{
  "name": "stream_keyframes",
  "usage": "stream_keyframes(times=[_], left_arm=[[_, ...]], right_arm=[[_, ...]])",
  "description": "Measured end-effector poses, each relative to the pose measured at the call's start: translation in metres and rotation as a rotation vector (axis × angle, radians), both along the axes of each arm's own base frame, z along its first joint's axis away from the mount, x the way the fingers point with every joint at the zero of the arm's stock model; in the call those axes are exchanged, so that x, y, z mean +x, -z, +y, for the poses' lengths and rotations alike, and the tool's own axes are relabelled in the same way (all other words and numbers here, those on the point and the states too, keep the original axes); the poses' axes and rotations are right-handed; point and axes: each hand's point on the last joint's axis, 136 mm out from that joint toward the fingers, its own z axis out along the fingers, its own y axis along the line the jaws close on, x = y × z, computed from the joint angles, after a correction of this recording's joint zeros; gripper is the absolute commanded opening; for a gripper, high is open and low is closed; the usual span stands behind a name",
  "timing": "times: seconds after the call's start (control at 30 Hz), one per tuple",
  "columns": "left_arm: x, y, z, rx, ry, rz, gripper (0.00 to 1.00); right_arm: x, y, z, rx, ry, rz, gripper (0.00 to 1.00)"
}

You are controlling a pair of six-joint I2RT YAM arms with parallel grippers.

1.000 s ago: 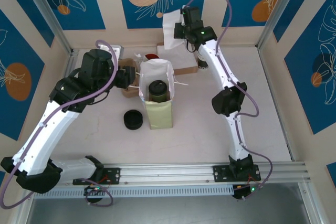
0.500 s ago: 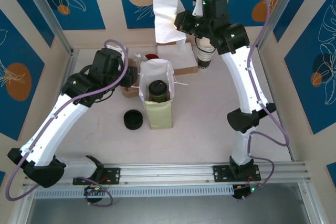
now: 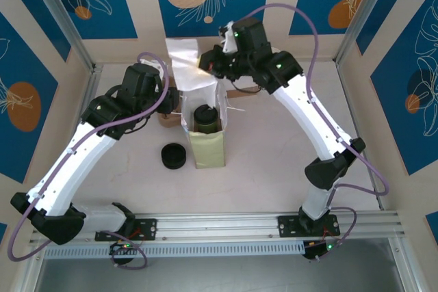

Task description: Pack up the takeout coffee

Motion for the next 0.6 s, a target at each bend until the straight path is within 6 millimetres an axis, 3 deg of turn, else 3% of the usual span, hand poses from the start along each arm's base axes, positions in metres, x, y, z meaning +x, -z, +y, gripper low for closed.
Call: stream_keyframes(times=[0.27, 0.6], left_arm=[[-0.001, -0.006, 0.003, -0.016, -0.008, -0.031, 0.58], [-0.001, -0.001, 0.005, -0.005, -0.017, -0.028, 0.58]], right_arm=[[-0.017, 0.027, 0.021, -0.05, 0.001, -0.008, 0.0], [-0.015, 0.101, 0.008, -0.216, 0.082, 0.07, 0.0]])
